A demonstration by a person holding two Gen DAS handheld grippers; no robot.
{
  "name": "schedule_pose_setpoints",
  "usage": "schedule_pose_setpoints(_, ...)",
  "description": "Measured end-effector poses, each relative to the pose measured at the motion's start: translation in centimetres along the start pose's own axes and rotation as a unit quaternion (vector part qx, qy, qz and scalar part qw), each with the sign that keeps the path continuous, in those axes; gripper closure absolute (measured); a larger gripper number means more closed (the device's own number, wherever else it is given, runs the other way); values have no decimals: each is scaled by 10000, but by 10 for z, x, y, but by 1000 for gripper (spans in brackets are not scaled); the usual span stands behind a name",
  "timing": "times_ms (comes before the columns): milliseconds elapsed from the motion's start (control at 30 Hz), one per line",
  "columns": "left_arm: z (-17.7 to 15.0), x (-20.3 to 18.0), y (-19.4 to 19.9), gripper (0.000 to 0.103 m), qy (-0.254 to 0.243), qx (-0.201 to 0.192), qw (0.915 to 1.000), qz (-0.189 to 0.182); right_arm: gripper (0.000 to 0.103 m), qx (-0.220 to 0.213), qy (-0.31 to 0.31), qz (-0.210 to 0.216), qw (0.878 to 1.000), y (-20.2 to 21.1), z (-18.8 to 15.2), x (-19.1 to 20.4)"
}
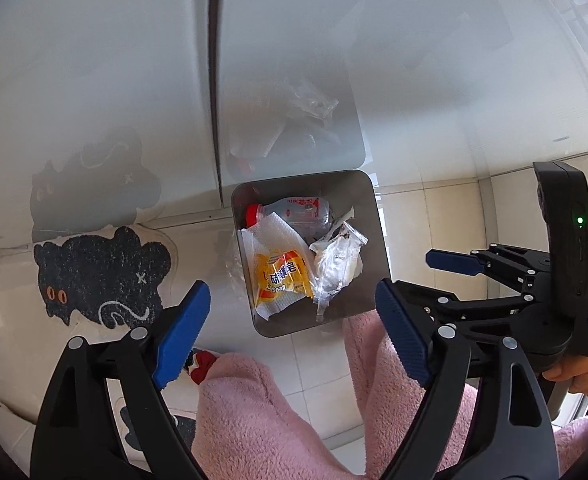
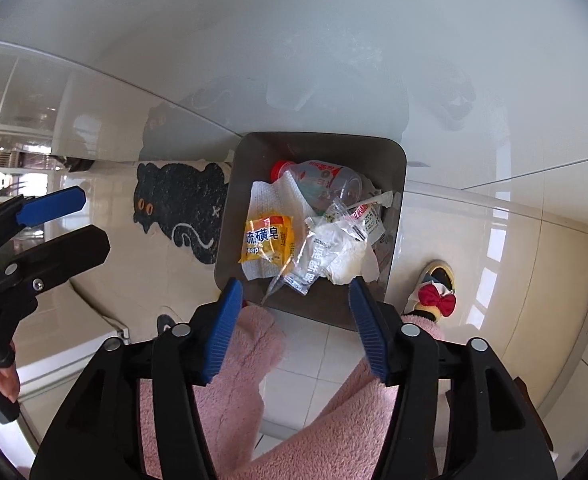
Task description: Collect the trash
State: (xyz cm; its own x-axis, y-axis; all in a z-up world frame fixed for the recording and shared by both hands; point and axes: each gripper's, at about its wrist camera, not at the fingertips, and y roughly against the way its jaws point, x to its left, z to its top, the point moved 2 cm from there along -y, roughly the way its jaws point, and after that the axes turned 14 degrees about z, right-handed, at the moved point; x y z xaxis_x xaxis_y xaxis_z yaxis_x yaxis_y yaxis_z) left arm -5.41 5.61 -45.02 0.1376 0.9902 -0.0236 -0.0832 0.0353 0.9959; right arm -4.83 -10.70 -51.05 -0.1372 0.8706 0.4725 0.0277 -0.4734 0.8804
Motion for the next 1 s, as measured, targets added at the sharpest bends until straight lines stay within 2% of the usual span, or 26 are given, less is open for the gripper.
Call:
schedule_pose_setpoints(133, -4, 5, 15, 16, 41, -62, 10000, 44, 14, -41, 92, -26, 9999, 20, -7, 8)
schedule_pose_setpoints(300, -11, 6, 48, 10, 66, -192, 9998, 17, 4, -135, 378, -118, 9991, 62, -17, 23)
schedule_pose_setpoints(433, -16, -3, 90, 8, -30, -470, 9989, 24, 4, -240, 625, -294, 9973, 108, -23, 36)
schedule_pose_setpoints(600, -16, -10, 152, 8, -2, -872, 9960, 183, 3, -581, 894, -530, 9929, 176, -27, 56)
schedule_pose_setpoints(767, -6, -16, 219, 8, 88, -1449, 9891, 263, 3, -1215, 1078, -681, 9844, 248, -28, 80)
schedule_pose_setpoints(1000, 20, -23, 302, 8, 57, -2199, 9748, 374, 3, -2037, 662, -687, 9744, 331, -16, 93)
